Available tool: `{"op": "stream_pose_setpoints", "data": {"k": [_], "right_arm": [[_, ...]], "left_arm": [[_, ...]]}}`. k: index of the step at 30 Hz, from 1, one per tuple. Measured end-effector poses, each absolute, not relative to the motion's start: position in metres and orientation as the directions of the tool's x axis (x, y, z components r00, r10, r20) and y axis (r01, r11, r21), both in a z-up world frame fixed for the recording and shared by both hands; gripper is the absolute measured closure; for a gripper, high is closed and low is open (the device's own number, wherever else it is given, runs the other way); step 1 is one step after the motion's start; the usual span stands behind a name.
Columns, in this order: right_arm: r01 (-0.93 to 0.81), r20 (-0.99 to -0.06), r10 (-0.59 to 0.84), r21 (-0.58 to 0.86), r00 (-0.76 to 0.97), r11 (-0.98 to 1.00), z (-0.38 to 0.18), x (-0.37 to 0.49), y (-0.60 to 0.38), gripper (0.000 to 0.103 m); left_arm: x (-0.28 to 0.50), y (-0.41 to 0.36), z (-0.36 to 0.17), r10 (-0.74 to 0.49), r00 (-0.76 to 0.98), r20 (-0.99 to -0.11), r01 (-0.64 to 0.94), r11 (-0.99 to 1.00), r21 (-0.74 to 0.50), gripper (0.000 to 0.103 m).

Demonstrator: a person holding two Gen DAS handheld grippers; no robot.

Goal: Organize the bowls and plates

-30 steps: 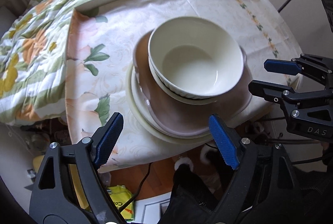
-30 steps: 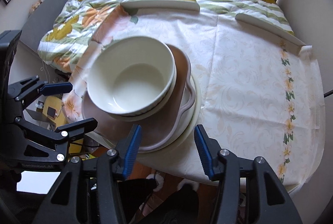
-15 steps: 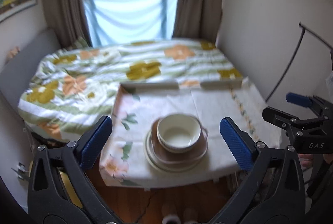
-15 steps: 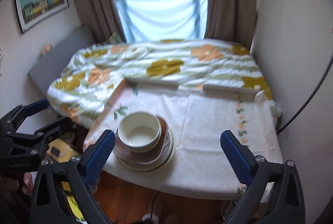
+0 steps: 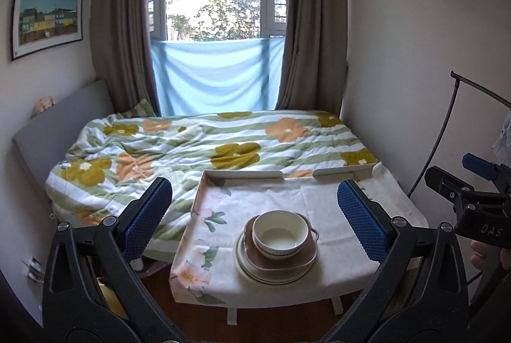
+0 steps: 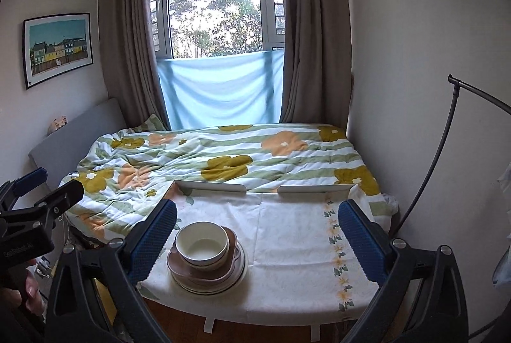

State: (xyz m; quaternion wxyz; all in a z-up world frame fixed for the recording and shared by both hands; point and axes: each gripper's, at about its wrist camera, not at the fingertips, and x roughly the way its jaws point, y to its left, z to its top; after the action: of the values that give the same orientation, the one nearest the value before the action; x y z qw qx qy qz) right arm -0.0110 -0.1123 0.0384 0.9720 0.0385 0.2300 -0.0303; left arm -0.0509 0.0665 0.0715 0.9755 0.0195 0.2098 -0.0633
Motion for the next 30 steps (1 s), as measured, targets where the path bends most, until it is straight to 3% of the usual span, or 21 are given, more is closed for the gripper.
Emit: {"op": "stream_pose_setpoints", "data": {"k": [30], "right_arm": [[0.115, -0.425, -0.08, 0.057, 0.902, 0.992, 0.039, -0.023, -0.119, 0.002]], "left_arm": [[-0.065, 0.06, 0.077, -0.114, 0.918, -0.38, 0.138, 0.99, 0.035, 0.0]]}}
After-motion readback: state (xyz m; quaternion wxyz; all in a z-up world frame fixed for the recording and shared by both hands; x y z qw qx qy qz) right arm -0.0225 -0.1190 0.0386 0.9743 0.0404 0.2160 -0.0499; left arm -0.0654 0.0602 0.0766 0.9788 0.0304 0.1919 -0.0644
